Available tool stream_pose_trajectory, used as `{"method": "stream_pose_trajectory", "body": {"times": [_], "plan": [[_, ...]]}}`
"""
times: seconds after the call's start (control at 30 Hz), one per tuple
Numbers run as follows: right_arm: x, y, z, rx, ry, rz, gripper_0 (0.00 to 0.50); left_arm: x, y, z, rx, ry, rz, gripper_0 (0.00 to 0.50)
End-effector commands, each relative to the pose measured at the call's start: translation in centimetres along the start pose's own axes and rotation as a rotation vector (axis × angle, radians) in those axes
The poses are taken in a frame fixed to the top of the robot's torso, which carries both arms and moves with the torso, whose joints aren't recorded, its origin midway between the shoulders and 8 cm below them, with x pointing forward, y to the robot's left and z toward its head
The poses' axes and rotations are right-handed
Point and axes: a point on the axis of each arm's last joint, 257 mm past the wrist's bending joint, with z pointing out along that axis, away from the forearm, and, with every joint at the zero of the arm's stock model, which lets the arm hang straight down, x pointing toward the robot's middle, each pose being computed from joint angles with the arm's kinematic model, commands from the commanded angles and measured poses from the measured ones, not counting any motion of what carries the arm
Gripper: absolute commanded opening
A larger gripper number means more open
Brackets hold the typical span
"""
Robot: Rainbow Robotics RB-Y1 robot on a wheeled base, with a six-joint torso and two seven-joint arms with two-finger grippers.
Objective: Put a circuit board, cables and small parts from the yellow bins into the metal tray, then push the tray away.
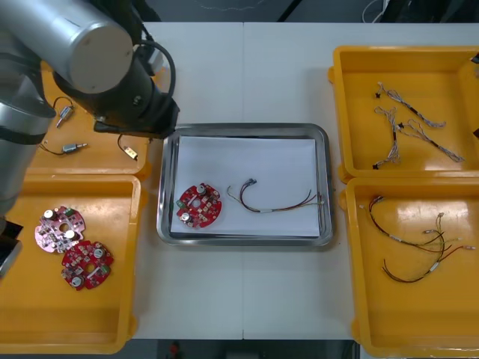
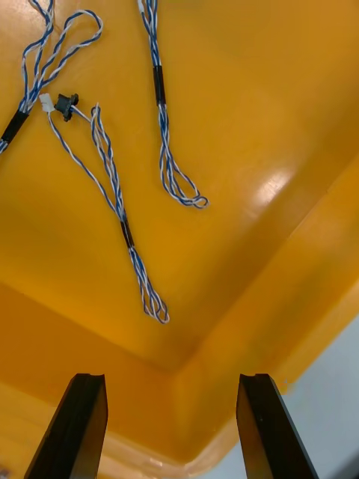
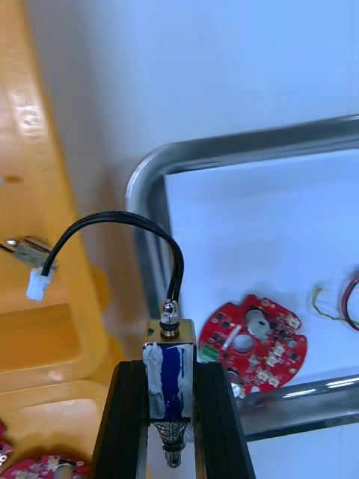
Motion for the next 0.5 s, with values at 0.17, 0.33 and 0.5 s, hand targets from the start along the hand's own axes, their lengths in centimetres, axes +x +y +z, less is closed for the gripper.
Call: {"method": "stream_pose_trajectory", "body": {"times": [0.17, 0.33, 0.5], "plan": [[-3.8, 0.9, 2.2, -0.002, -0.093, -0.030, 0.500, -0.1, -4.7, 3.0, 0.022, 0.010, 0.012, 0.001], [-4.0, 1.0, 3.8, 0.017, -0.099, -0.048, 0.500, 0.2, -5.9, 5.4, 0.033, 0.014, 0.026, 0.003], [-3.6, 1.0, 5.3, 0.017, -0.105, -0.034, 0.500, 0.3, -6.5, 7.9, 0.030, 0.005, 0.039, 0.003]]}}
